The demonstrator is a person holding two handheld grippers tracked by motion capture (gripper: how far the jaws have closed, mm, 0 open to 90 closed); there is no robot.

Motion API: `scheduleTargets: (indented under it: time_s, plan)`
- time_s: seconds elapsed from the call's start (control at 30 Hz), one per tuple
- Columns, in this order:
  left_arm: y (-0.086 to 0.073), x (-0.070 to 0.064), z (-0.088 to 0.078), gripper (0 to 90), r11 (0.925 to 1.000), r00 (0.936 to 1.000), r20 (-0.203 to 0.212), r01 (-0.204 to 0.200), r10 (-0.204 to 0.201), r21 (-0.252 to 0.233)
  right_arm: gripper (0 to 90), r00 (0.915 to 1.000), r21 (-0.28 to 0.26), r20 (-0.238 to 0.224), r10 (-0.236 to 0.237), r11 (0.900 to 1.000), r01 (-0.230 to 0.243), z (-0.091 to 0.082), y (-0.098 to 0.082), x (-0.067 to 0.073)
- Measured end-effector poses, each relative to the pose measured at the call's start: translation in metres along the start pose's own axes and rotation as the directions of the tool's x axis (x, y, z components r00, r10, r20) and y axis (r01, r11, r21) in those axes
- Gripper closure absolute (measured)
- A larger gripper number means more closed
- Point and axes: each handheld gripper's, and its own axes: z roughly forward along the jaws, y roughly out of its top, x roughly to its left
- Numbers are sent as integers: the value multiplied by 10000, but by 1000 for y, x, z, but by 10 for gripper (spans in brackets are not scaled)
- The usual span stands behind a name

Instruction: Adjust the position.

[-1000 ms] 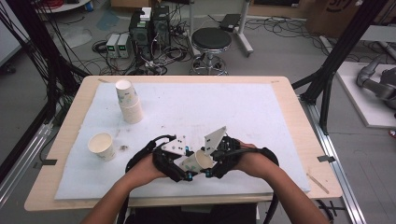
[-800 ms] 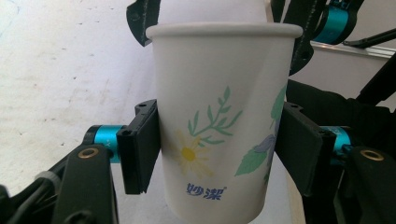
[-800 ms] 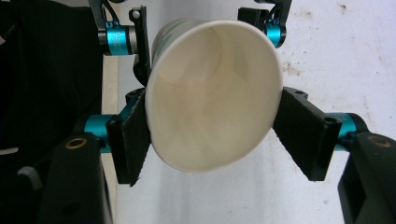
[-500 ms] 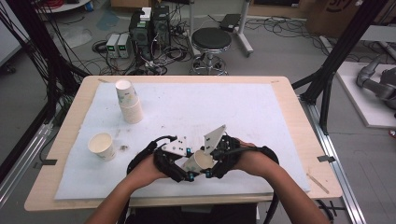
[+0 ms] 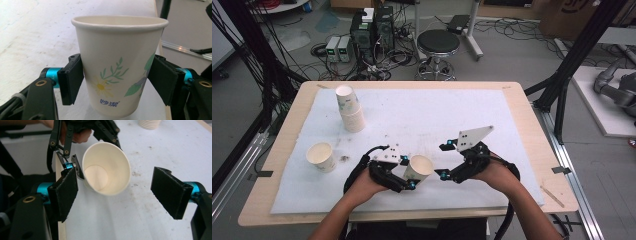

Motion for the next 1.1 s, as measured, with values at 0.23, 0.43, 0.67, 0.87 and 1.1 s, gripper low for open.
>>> scheduleTargets:
  time_s: [0.23,0.43,0.67,0.87,1.1]
  plan:
    - [-10,3,-6,300,9983,9984,-527,197,-225,-548,225,9953,-686,560,793,9948,-754,-7,-22,-1]
    - [-16,6,-14,298,9939,9935,-1069,269,-384,-1069,225,9765,-1534,1381,1655,9776,-1440,-14,-46,-4]
    - [-20,8,-24,298,9823,9855,-1563,360,-654,-1840,225,9248,-2278,2910,2451,9566,-1818,-26,-75,-2]
    - [-24,10,-36,297,9621,9711,-2181,356,-972,-2704,224,8707,-2581,3726,3209,9371,-2349,-33,-103,-2]
    - [-26,10,-44,295,9464,9585,-2605,265,-1155,-3220,225,8429,-2785,4082,3505,9271,-2507,-37,-120,-2]
